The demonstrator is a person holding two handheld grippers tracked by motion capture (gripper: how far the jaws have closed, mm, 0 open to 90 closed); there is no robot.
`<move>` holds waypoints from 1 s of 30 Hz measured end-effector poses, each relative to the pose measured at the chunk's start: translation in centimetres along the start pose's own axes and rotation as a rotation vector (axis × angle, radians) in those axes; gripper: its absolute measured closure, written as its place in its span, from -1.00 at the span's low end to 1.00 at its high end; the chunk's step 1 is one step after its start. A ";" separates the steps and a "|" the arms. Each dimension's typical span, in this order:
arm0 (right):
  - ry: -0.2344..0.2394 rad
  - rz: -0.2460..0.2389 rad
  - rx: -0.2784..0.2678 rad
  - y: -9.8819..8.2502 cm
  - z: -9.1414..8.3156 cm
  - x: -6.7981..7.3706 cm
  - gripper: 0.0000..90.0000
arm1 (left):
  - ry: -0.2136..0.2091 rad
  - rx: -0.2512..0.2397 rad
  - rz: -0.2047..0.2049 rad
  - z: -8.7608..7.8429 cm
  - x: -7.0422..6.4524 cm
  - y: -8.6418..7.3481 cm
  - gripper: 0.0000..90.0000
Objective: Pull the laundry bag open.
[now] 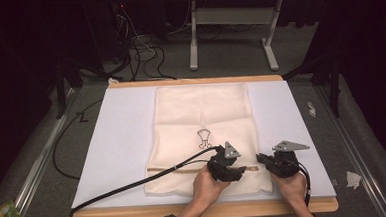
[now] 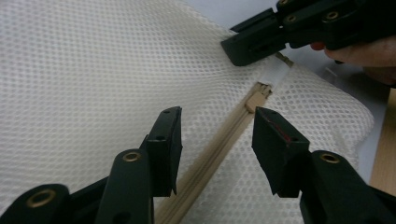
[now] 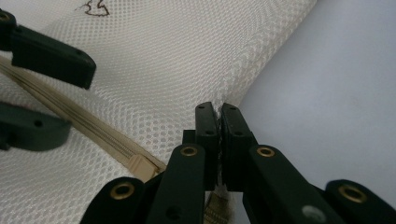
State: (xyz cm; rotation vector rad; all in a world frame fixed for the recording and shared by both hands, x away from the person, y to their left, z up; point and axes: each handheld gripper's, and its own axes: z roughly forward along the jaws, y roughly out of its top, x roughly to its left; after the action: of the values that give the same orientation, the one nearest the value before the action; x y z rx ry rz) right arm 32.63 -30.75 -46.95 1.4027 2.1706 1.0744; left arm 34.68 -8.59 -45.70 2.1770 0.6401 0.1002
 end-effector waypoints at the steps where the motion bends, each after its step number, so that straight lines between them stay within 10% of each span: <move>1: 0.002 -0.002 -0.002 0.1 -0.1 0.0 0.97 | -0.010 -0.005 -0.007 0.1 0.0 0.0 0.21; 30: 0.056 0.003 -0.079 1.6 -1.3 0.6 0.97 | -0.097 -0.030 -0.091 1.2 0.2 -0.1 0.45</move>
State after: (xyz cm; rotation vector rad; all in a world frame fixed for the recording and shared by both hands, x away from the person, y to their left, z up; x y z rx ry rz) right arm 32.50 -30.36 -44.78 1.3568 2.1402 1.2001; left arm 35.14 -9.26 -46.56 2.1065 0.6771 -0.0438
